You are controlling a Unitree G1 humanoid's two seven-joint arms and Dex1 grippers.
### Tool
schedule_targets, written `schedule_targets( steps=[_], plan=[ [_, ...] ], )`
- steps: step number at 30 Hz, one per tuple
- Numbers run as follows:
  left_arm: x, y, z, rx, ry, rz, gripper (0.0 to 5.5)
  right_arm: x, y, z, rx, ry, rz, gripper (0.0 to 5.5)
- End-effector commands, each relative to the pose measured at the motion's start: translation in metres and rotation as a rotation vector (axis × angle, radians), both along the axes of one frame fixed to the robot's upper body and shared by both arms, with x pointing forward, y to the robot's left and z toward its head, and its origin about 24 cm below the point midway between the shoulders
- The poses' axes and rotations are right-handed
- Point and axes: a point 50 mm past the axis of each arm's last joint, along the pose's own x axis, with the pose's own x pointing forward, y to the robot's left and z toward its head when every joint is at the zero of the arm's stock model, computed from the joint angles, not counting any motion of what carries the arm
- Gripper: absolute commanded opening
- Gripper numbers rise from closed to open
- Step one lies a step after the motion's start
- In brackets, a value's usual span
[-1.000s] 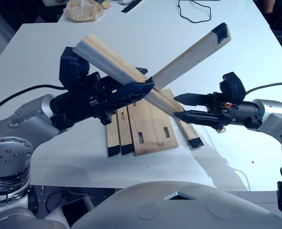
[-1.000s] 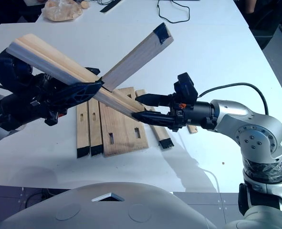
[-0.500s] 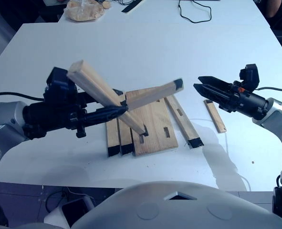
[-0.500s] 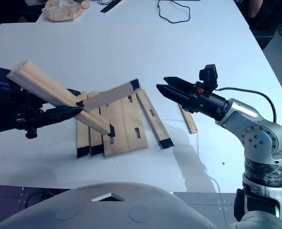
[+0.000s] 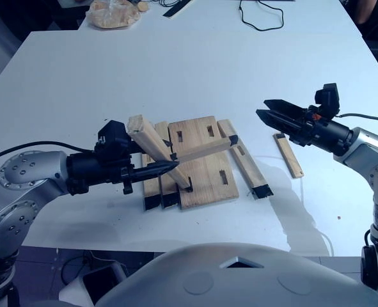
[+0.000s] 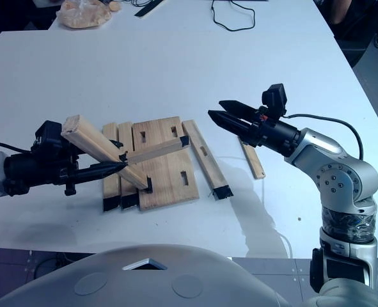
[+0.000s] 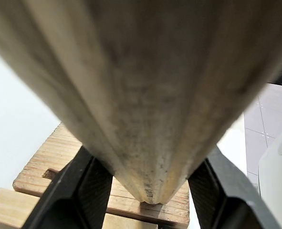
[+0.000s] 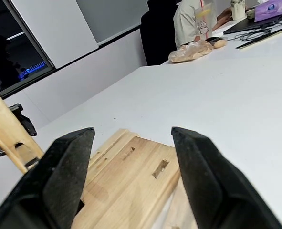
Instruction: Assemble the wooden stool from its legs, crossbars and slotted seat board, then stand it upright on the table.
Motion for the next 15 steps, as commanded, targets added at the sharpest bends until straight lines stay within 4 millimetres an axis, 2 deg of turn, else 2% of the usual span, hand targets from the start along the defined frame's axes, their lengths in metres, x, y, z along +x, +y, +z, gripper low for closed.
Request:
schedule_targets(
  steps=[1, 5, 11, 15],
  plan=[
    [-0.001, -0.001, -0.007, 0.006, 0.012, 0.006, 2.12, 0.004, 0.000, 0.001, -0.015, -0.017, -0.001, 2.95],
    [-0.004, -0.002, -0.012, 0.016, 0.022, 0.012, 2.12, 0.006, 0.000, 0.001, -0.019, -0.016, -0.006, 2.95],
    [-0.009, 0.000, -0.032, 0.184, -0.018, -0.030, 2.12, 0.006, 0.000, 0.001, -0.017, -0.016, -0.008, 2.95],
    [-0.009, -0.001, -0.036, 0.221, -0.052, -0.059, 2.12, 0.006, 0.000, 0.000, -0.018, -0.018, -0.007, 2.95]
  ],
)
